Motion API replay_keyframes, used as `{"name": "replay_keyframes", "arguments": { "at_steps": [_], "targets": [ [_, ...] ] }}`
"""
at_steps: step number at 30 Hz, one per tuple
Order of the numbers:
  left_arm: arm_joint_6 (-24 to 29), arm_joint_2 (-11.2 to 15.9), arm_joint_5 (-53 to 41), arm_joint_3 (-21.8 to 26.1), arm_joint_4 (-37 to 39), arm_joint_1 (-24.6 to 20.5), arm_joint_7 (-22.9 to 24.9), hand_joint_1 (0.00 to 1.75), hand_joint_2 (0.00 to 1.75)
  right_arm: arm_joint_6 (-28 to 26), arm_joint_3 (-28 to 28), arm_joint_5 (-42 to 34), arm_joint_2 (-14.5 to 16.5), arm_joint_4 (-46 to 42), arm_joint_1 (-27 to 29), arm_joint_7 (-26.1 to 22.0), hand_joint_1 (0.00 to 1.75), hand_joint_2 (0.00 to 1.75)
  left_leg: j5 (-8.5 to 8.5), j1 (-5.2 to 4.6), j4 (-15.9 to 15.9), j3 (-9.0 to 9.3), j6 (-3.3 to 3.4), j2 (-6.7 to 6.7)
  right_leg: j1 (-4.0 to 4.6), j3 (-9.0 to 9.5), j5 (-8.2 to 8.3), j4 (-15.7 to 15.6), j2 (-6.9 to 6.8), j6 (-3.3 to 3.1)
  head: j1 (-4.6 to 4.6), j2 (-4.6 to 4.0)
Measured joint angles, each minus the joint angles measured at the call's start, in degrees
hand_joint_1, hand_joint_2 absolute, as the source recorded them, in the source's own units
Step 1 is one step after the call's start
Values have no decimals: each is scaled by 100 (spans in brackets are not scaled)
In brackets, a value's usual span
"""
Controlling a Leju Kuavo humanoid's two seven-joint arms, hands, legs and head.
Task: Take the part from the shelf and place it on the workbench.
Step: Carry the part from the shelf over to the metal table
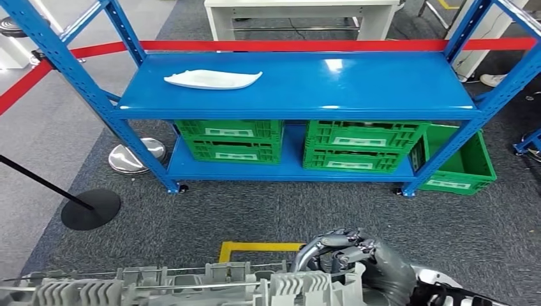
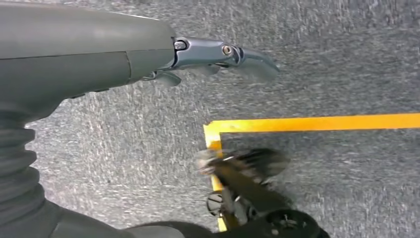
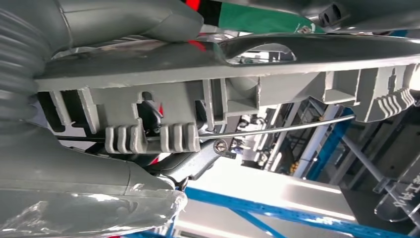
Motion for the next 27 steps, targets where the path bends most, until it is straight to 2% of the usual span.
{"name": "replay_keyframes", "arguments": {
  "at_steps": [1,2,3,4,5,6,7,8,10,11,12,13,14,15,16,17,18,19,20,21,22,23,25,26,27],
  "targets": [
    [0,7,-1,0,0,-5,-26,0,175,0,-4,-34,-6,0,8,43,175,175,-37,-2,232,-11,3,0,7,-73,58,3,-4,-2,0,0],
    [-1,12,2,0,0,-9,-52,0,175,-14,-7,-61,-9,-1,17,88,175,175,49,-3,278,65,11,0,12,-144,117,5,-7,-2,-1,0],
    [-2,15,5,1,0,-12,-76,0,175,-41,-8,-74,-9,-6,26,127,175,175,219,-3,108,243,25,0,15,-212,175,7,-8,2,0,0],
    [-2,16,10,1,0,-19,-95,0,175,-78,-8,-72,-8,-17,34,155,175,175,384,-3,-225,506,41,0,16,-272,231,11,-7,13,-1,0],
    [-2,17,13,2,0,-30,-109,0,175,-123,-9,-54,-5,-36,42,176,175,175,464,-8,-663,819,60,0,25,-324,281,18,-4,32,-2,0],
    [-1,18,15,2,0,-46,-125,0,175,-161,-8,-31,-2,-61,46,190,175,175,467,-13,-1081,1093,81,-3,33,-364,331,26,-3,58,-1,1],
    [1,19,16,2,0,-60,-143,0,175,-190,-7,-3,0,-83,47,196,175,175,429,-23,-1374,1271,102,-6,37,-390,382,29,-6,88,2,1],
    [1,19,16,3,0,-69,-160,0,175,-212,-4,42,1,-99,44,185,175,175,390,-36,-1532,1351,127,-9,37,-406,434,27,-10,120,5,1],
    [-1,16,10,4,1,-65,-180,0,175,-239,6,168,1,-117,32,96,175,175,453,-40,-1550,1284,192,-1,23,-442,497,26,-11,184,7,1],
    [-3,15,5,4,1,-62,-183,0,175,-255,13,237,1,-121,19,32,175,175,509,-33,-1546,1229,232,7,17,-493,400,96,-7,217,16,1],
    [-6,16,1,4,2,-64,-187,0,175,-272,19,294,1,-125,1,-20,175,175,576,-23,-1550,1162,268,17,11,-571,198,272,-2,249,29,0],
    [-9,17,-2,4,2,-69,-194,0,175,-290,25,341,1,-127,-19,-54,175,175,645,-18,-1551,1087,293,25,0,-674,-102,583,0,279,43,0],
    [-13,23,-3,4,2,-71,-202,0,175,-303,31,378,1,-126,-37,-77,175,175,714,-20,-1550,1005,309,26,-9,-777,-412,991,-1,307,59,0],
    [-15,31,-10,5,2,-72,-211,0,175,-308,36,407,1,-123,-48,-103,175,175,782,-23,-1546,923,313,28,-18,-852,-628,1398,-1,327,63,0],
    [-17,39,-21,5,2,-72,-221,0,175,-307,40,424,1,-118,-54,-138,175,175,851,-26,-1539,838,310,29,-24,-873,-710,1706,-1,340,64,0],
    [-19,46,-35,5,2,-71,-231,0,175,-300,44,432,1,-112,-59,-186,175,175,915,-28,-1530,753,303,28,-27,-807,-649,1823,-1,345,64,0],
    [-18,53,-55,6,2,-70,-240,0,175,-293,47,442,1,-107,-71,-242,175,175,976,-28,-1518,668,291,27,-30,-638,-497,1722,-1,344,63,0],
    [-13,58,-73,5,2,-69,-248,0,175,-287,49,458,0,-103,-91,-304,175,175,1036,-28,-1503,588,273,23,-34,-364,-345,1422,0,340,63,0],
    [-7,65,-87,5,2,-68,-255,0,175,-284,51,479,0,-103,-122,-365,175,175,1091,-34,-1487,514,249,19,-37,-15,-301,977,2,333,63,0],
    [-1,72,-98,5,1,-68,-263,0,175,-279,51,497,1,-105,-158,-424,175,175,1144,-39,-1471,457,223,13,-34,304,-330,518,12,313,58,1],
    [4,83,-103,5,1,-69,-270,0,175,-274,51,507,0,-107,-189,-475,175,175,1195,-42,-1466,420,195,8,-25,513,-399,173,22,285,54,1],
    [5,91,-104,5,1,-71,-276,0,175,-267,50,510,0,-109,-219,-516,175,175,1245,-36,-1469,393,158,6,-5,603,-471,-26,34,239,56,1],
    [5,101,-110,4,2,-68,-284,0,175,-248,47,511,-1,-109,-260,-566,175,175,1311,-5,-1489,352,78,4,24,517,-423,-77,41,120,68,2],
    [5,95,-115,4,3,-61,-285,0,175,-235,47,516,-1,-109,-288,-575,175,175,1243,9,-1447,308,41,4,29,471,-374,-77,39,57,68,2],
    [7,89,-122,4,3,-55,-287,0,175,-221,46,521,-1,-109,-318,-579,175,175,1067,15,-1306,235,16,3,26,426,-315,-83,32,7,55,1]
  ]
}}
